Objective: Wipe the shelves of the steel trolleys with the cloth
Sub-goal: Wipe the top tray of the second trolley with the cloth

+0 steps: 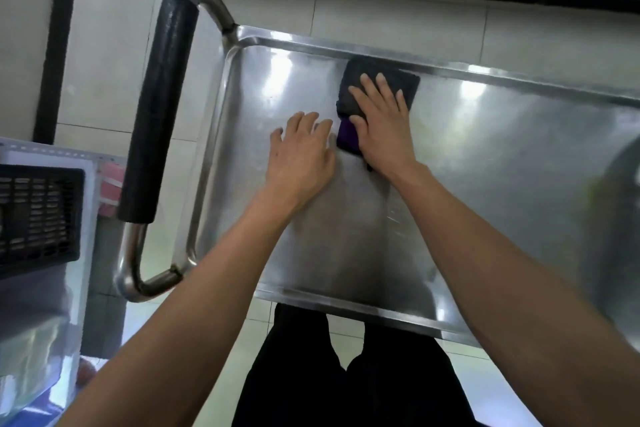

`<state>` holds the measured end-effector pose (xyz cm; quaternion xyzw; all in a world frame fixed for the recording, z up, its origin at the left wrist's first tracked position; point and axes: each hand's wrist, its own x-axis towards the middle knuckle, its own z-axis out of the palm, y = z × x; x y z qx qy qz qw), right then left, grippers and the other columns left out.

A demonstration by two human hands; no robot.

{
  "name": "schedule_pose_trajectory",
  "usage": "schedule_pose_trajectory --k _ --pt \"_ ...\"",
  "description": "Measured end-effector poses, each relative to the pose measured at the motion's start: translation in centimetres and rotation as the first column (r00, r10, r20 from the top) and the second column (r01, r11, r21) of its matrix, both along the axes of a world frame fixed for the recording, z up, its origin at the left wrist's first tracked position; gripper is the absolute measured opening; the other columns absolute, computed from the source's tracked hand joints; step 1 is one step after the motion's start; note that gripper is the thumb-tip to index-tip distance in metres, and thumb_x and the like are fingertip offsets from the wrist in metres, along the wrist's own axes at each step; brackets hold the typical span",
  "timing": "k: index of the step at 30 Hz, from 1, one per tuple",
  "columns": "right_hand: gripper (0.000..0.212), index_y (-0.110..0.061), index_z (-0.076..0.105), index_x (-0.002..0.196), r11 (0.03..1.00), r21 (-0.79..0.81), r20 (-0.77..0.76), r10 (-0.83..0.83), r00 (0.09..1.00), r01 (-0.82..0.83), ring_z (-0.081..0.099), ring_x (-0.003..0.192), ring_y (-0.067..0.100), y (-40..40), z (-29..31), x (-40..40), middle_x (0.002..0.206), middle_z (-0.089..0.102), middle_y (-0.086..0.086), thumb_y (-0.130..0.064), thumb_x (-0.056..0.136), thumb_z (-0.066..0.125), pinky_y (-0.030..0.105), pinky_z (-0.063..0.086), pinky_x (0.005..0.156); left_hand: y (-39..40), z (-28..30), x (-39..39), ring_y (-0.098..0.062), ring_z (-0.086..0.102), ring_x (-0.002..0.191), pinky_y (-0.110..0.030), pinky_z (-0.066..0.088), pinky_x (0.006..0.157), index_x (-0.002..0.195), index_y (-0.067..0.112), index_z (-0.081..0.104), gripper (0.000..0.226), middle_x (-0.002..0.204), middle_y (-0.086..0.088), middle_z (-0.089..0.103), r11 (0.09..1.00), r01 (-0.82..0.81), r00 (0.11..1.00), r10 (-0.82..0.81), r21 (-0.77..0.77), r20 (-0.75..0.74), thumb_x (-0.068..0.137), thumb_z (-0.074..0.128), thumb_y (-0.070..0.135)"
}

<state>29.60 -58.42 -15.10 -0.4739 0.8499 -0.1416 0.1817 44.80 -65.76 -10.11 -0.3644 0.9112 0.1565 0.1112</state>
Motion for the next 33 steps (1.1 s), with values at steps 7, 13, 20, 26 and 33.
schedule_pose_trajectory --k 7,13,20,26,33 --pt "0.049 -0.024 0.044 0.147 0.983 -0.064 0.057 -0.167 0.984 0.171 0.011 0.153 0.013 7.0 0.1 -5.3 0.162 0.03 -0.007 -0.019 0.099 0.051 0.042 0.004 0.125 5.2 -0.6 -5.7 -0.025 0.038 0.142 -0.052 0.034 0.112 0.14 0.022 0.051 0.044 0.151 -0.004 0.046 0.994 0.11 0.994 -0.11 0.004 -0.001 0.098 0.046 0.033" --pt "0.049 -0.024 0.046 0.146 0.968 -0.068 0.09 -0.233 0.968 0.24 0.011 0.153 0.011 12.3 0.4 -8.8 0.161 0.031 -0.008 -0.016 0.098 0.052 0.043 0.003 0.125 8.6 -0.5 -8.9 -0.027 0.037 0.142 -0.053 0.034 0.112 0.14 0.019 0.051 0.044 0.151 -0.006 0.046 0.987 0.158 0.987 -0.158 0.016 0.001 0.097 0.047 0.03" --pt "0.045 -0.023 0.048 0.146 0.968 -0.099 0.11 -0.218 0.97 0.229 0.013 0.152 0.01 13.3 0.7 -8.9 0.159 0.035 -0.007 -0.017 0.101 0.049 0.045 0.004 0.125 9.2 -0.5 -8.9 -0.026 0.034 0.145 -0.053 0.032 0.115 0.143 0.019 0.048 0.047 0.154 -0.005 0.042 0.989 0.144 0.989 -0.144 0.024 -0.018 0.098 0.047 0.03" --pt "0.044 -0.02 0.049 0.146 0.981 -0.085 0.102 -0.164 0.981 0.173 0.017 0.152 0.013 11.8 1.1 -6.2 0.159 0.035 -0.004 -0.016 0.101 0.05 0.047 0.003 0.125 6.0 -0.3 -5.6 -0.027 0.04 0.142 -0.051 0.034 0.113 0.141 0.02 0.053 0.045 0.151 -0.005 0.047 0.997 0.07 0.995 -0.068 0.017 -0.077 0.097 0.054 0.03" --pt "0.046 -0.023 0.042 0.15 0.998 -0.043 0.092 -0.041 0.995 0.045 0.011 0.153 0.013 5.3 1.2 0.2 0.162 0.028 -0.004 -0.02 0.104 0.046 0.047 0.0 0.125 2.2 -0.1 -0.3 -0.025 0.042 0.139 -0.049 0.035 0.113 0.141 0.02 0.054 0.043 0.148 -0.004 0.051 0.999 -0.05 0.995 0.051 0.01 -0.087 0.099 0.049 0.03"
